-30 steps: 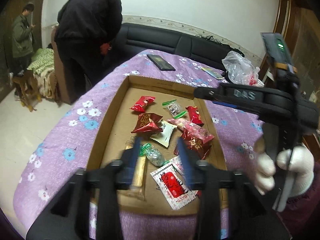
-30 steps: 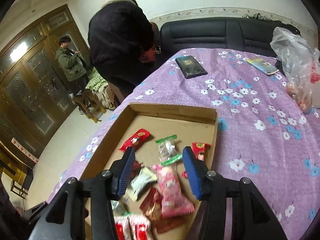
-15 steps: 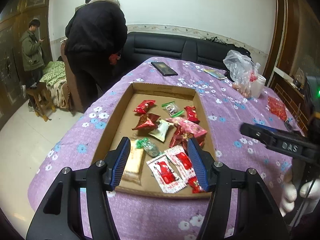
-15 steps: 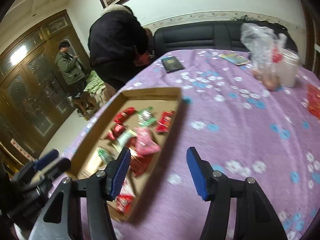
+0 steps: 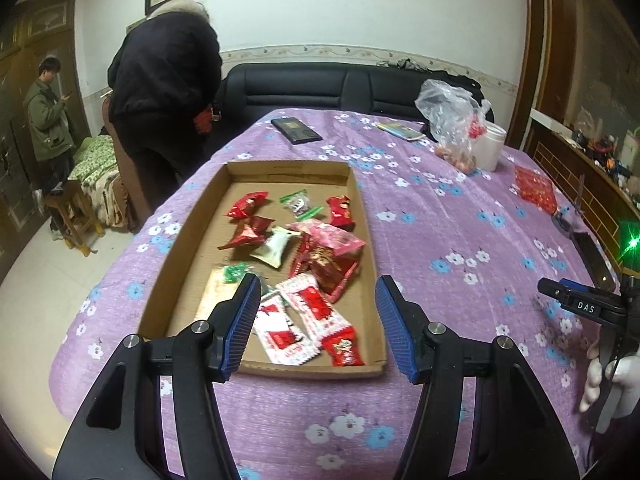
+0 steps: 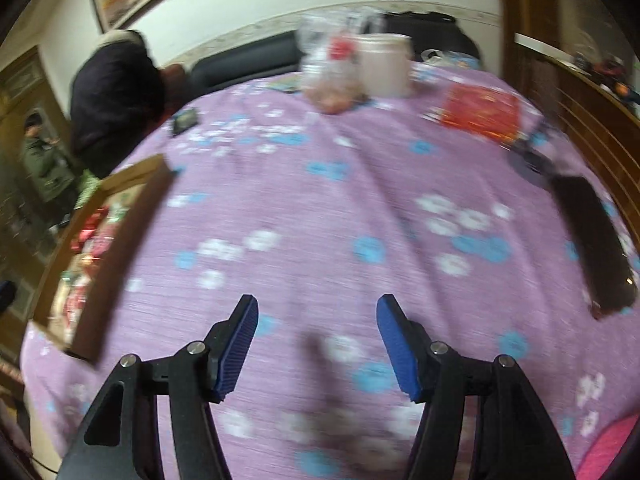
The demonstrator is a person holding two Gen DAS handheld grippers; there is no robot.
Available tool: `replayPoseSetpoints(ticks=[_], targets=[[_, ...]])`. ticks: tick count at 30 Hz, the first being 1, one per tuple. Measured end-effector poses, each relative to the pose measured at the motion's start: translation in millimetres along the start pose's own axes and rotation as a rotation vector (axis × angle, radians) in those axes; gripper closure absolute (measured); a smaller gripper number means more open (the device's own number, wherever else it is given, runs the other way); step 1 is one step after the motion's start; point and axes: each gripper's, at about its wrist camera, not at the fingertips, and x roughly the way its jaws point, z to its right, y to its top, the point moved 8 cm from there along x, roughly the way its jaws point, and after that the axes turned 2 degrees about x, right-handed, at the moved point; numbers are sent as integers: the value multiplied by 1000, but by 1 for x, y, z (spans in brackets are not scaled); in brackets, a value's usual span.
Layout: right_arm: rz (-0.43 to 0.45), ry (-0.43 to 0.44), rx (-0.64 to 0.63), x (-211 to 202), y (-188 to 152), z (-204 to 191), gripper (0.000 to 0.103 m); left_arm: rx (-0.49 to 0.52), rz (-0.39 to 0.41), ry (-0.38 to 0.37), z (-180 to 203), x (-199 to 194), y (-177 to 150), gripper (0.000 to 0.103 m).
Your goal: Organize snacks
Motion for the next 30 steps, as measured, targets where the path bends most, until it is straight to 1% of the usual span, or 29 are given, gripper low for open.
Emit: replayPoseSetpoints(ticks=[3, 5, 7, 11, 13, 17, 20, 22, 23, 27, 30], targets=[[10, -74, -9, -1, -3, 22, 38, 13, -8, -6, 8, 2, -1, 43], [9, -107, -15, 0, -4, 31, 38, 19, -14, -6, 13, 3, -1, 43], [5, -137, -18, 2, -5, 39, 33, 22, -21, -8, 15, 4, -2, 43], [-14, -147, 2, 8, -8, 50, 32, 25, -34, -10, 20, 9, -3, 43], [-7, -141, 3, 8, -6, 49, 29, 25, -41, -13, 21, 11, -4, 43], [-18, -151, -4, 10, -7, 47, 28, 27, -51, -21, 25, 16, -6, 43], [-35, -175, -4, 14, -6, 44, 16, 27, -58, -29, 27, 20, -7, 43], [-58, -192, -16, 21, -8, 40, 0, 25, -60, -35, 27, 22, -8, 43], [-68, -206, -34, 24, -9, 38, 0, 23, -61, -38, 27, 23, -8, 43], [-30, -203, -28, 23, -11, 37, 0, 5, -62, -52, 22, 27, -8, 43], [-30, -201, -26, 23, -11, 35, 0, -10, -66, -63, 16, 31, -9, 43]])
